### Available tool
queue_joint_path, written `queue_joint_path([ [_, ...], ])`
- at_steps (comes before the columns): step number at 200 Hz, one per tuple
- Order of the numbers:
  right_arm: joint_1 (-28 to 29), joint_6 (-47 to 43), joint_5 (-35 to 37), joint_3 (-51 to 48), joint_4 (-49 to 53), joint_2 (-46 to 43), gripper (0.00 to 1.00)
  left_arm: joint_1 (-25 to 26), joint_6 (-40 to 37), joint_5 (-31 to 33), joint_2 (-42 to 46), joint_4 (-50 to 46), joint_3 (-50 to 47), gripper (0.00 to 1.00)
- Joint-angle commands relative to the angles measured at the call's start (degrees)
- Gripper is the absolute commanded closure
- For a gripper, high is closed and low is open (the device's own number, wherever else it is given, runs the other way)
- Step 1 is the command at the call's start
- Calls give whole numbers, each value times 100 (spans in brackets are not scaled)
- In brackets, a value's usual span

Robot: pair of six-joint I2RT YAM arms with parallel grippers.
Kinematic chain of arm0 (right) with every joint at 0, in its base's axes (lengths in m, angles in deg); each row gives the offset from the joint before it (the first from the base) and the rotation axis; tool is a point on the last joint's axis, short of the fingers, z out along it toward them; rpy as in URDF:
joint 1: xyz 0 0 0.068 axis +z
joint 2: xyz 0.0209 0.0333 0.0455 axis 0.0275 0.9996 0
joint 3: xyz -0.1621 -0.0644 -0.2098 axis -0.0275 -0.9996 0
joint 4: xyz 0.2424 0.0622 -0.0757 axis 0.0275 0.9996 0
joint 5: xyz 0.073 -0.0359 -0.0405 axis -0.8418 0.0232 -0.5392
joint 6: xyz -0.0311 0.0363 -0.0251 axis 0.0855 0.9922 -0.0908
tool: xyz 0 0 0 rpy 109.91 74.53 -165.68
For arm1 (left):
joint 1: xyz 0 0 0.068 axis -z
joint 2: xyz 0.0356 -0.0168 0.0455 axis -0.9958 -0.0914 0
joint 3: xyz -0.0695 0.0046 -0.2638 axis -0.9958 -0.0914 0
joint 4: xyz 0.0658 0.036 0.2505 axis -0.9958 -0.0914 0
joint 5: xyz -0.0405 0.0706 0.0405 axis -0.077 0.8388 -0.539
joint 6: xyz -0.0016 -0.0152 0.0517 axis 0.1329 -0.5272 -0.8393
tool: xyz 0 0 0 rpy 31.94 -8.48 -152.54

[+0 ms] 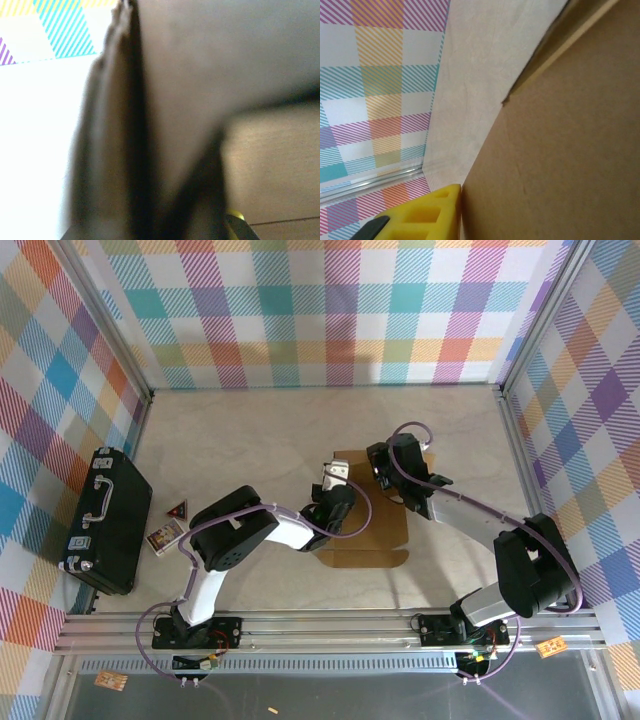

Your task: Fold the paper box

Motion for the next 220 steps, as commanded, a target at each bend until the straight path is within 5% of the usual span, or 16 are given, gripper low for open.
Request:
queue_joint_path([
  [1,46,-44,-107,-78,430,-47,69,-49,-48,41,76,-236,-5,100],
  [54,166,-200,-1,12,656,-372,45,-27,85,250,15,-632,112,97],
  [96,70,-877,42,4,2077,-1329,21,-24,-109,314,164,-366,-193,100],
  [128,-380,-2206,-854,-258,2778,-2445,17,-32,-372,124,200,67,-420,100],
  [157,-828,-4073,-2106,770,3255,-2501,16,-28,-339,-83,180,135,-489,100],
  [170,-864,-4606,-2848,995,2745,-2128,21,-16,-322,-134,117,299,-553,100],
  [190,-880,-4501,-3758,1275,1887,-1350,50,-6,-356,-134,82,548,-675,100],
  [205,-888,-4286,-3984,1538,1488,-676,67,-15,-443,-66,36,798,-750,99],
  [220,-887,-4258,-3914,1742,1314,-168,73,-15,-519,-63,24,827,-732,96],
])
